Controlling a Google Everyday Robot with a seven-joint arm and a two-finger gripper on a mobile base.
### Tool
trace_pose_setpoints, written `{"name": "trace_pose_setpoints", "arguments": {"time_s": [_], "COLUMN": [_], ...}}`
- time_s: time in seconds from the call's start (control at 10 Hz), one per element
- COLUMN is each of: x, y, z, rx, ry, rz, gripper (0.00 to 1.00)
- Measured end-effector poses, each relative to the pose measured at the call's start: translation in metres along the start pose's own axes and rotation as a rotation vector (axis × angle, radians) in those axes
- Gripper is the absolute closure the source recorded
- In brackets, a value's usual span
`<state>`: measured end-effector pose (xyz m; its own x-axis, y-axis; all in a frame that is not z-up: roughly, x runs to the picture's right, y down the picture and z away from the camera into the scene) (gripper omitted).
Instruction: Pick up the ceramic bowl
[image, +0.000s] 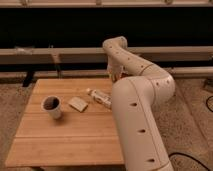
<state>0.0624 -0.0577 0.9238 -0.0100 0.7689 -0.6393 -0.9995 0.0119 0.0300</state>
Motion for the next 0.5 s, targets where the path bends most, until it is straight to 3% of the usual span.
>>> {"name": "trace_pose_setpoints", "arguments": {"time_s": [0.5], "x": [0.013], "y": [0.010], "z": [-0.032], "rx": [-0.013], "ry": [-0.051], "rz": [-0.037], "gripper": [0.95]}}
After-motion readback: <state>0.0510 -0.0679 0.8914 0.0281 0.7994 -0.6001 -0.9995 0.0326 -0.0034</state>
